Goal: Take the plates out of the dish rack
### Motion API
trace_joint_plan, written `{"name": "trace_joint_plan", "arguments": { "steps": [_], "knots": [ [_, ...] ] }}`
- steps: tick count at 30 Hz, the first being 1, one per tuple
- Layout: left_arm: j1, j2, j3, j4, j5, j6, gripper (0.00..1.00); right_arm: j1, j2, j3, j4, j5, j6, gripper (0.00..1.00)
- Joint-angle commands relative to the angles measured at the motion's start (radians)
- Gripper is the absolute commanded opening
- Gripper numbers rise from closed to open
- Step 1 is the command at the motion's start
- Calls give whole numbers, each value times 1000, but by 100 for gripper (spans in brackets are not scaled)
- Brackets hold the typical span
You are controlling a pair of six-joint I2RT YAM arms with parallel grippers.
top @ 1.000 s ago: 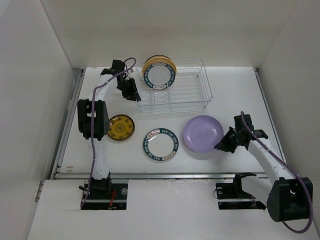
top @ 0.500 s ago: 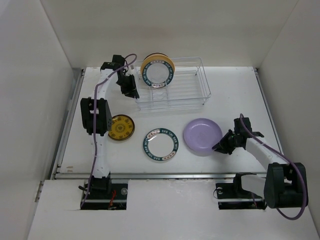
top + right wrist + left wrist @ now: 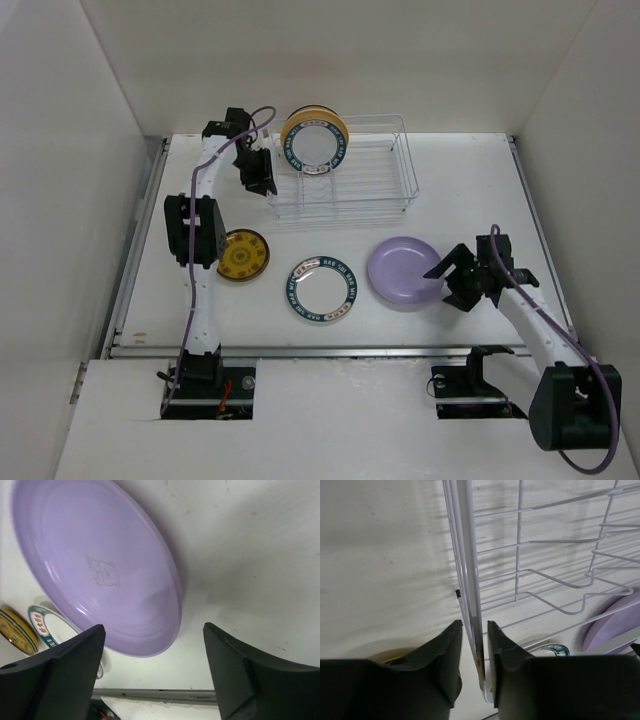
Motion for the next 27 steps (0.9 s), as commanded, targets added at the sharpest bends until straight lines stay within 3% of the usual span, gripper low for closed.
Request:
{"name": "trace_joint_plan", "arguments": {
  "steps": [1, 4, 7, 12, 15, 18, 20, 22, 23, 27],
  "knots": [
    [9, -28, 48, -3, -30, 25, 26, -4, -76, 87, -64, 107, -10, 87],
    [9, -63, 48, -3, -55, 45, 39, 7, -129, 173, -112, 164, -51, 94],
    [9, -102, 37, 20, -78, 57, 45, 34, -149, 244, -101, 208, -105, 97],
    [9, -137, 37, 32, -87, 66, 54, 126, -28, 473, -32, 238, -275, 97],
    [9, -149, 37, 32, -87, 75, 62, 192, 122, 616, 48, 178, -410, 97],
    [9, -171, 28, 20, -96, 98, 69, 232, 335, 865, 91, 115, -531, 98],
    [9, -186, -1, 20, -110, 109, 79, 269, 518, 1082, 91, 57, -583, 98],
    [9, -224, -24, 20, -133, 135, 98, 309, 646, 1242, 56, -12, -658, 98],
    [9, -235, -36, 20, -149, 144, 100, 321, 770, 1395, 25, -35, -681, 98],
    [9, -303, -128, 29, -276, 170, 100, 364, 1022, 1672, 34, -102, -745, 96]
  ]
}}
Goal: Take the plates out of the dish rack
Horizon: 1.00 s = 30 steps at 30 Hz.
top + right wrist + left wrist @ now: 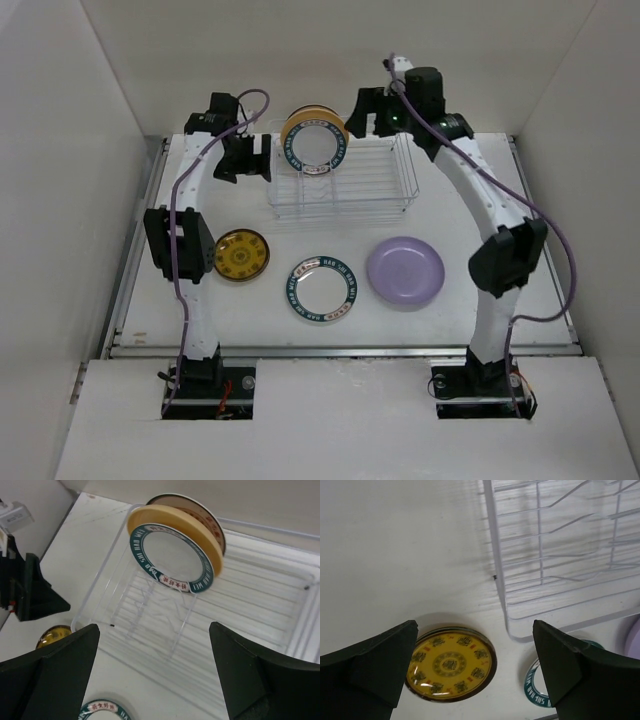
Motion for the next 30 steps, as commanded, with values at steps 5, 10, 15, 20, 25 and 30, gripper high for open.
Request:
{"name": "trace_joint_plan", "arguments": {
  "steps": [5, 10, 15, 20, 25, 30],
  "knots": [
    [13, -126, -59, -18, -209, 26, 100, 69, 265, 249, 128, -38, -137, 86],
    [99, -117, -12, -8, -200, -147, 100, 81, 349, 219, 341, -3, -151, 83],
    [188, -160, -93, 53, -55, -135, 100, 81, 467, 307, 390, 22, -139, 84],
    [178, -189, -140, 53, -187, -80, 100, 81, 539, 308, 455, 31, -130, 86],
    [159, -189, -150, 12, -226, -26, 100, 81, 630, 355, 516, 61, -99, 86],
    [159, -200, -182, 1, -238, -17, 100, 81, 664, 366, 573, 62, -87, 86]
  ]
}}
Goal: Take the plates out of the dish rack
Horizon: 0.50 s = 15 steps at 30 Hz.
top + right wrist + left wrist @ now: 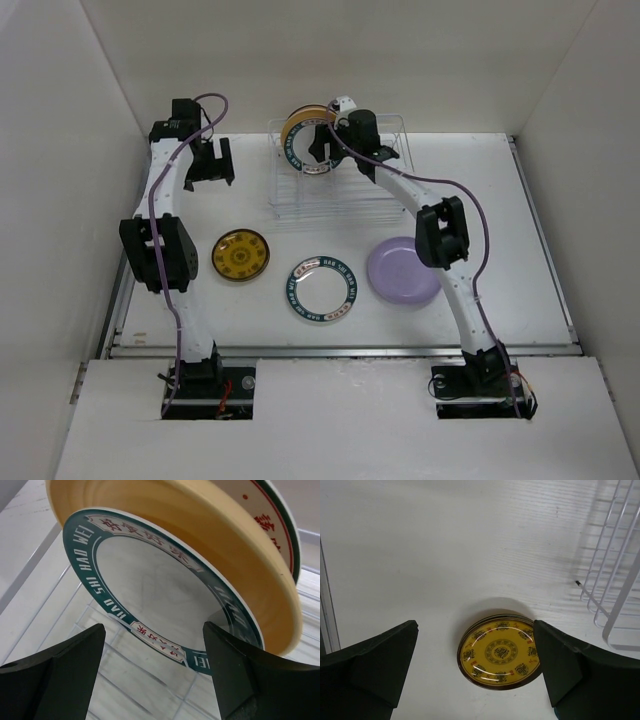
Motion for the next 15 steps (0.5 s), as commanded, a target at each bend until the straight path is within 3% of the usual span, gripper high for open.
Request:
{"name": "trace_joint_plan", "arguments": {
  "steps": [1, 6, 11, 15],
  "knots": [
    [7, -66, -35, -27, -33, 22, 100, -11, 5, 64, 136, 31, 1, 84],
    [7, -66, -45, -27, -33, 32, 100, -11, -84, 9, 71, 22, -53, 83],
    [7, -55, -35, -27, -10, 32, 100, -11, -217, -143, 101, 140, -99, 85],
    [7, -35, -26, -27, -1, 13, 100, -11, -153, -40, 36, 149, -119, 85]
  ]
}}
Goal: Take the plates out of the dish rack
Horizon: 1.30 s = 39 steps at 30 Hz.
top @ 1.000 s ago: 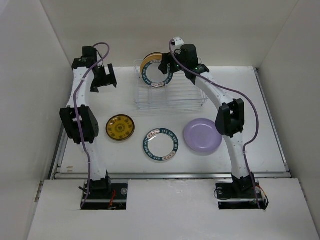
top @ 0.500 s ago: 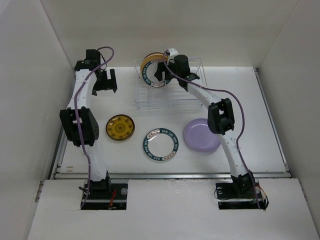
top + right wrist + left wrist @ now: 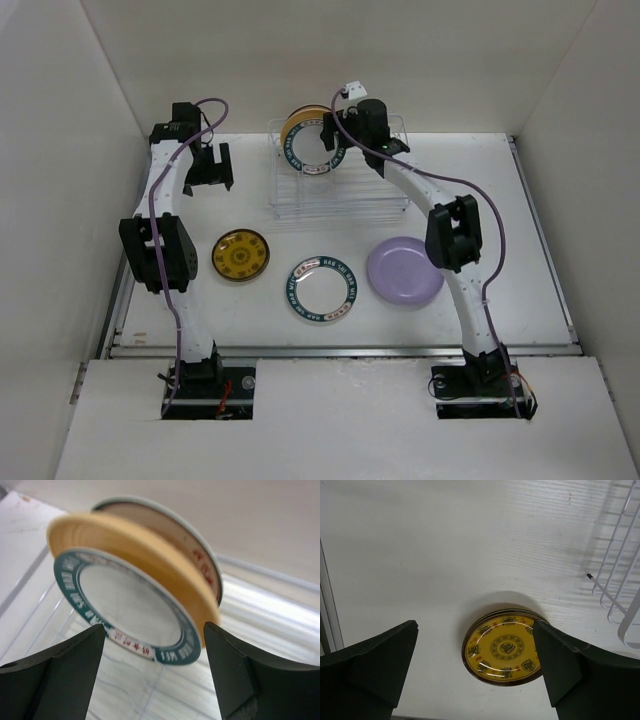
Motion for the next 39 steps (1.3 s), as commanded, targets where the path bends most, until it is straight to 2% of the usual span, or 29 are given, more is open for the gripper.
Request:
{"name": "trace_joint_plan", "arguments": {
  "steps": [1, 7, 18, 21, 22, 26, 30, 34, 39],
  "knots": [
    [2, -30, 14, -14, 10, -5, 100, -7, 1, 105, 17, 44, -39, 85],
    [2, -19, 27, -42, 10, -5, 100, -7, 90, 133, 17, 4, -20, 85],
    [-7, -10, 36, -51, -19, -5, 100, -25, 171, 161, 85, -42, 62, 76],
    [-7, -10, 36, -51, -28, -5, 100, -25, 171, 161, 85, -62, 62, 66],
    [-7, -10, 36, -51, -28, -5, 100, -25, 156, 146, 99, -62, 62, 55],
    [-7, -10, 27, -62, -28, -5, 100, -25, 91, 28, 206, -82, 15, 28],
    [-7, -19, 27, -71, -37, 6, 100, -25, 79, 10, 218, -91, -13, 13],
    [-7, -19, 17, -80, -28, 6, 100, -25, 47, 1, 218, -120, -13, 1],
    [-16, -19, 39, -91, -28, 15, 100, -25, -10, 10, 186, -148, -13, 0]
  ]
}}
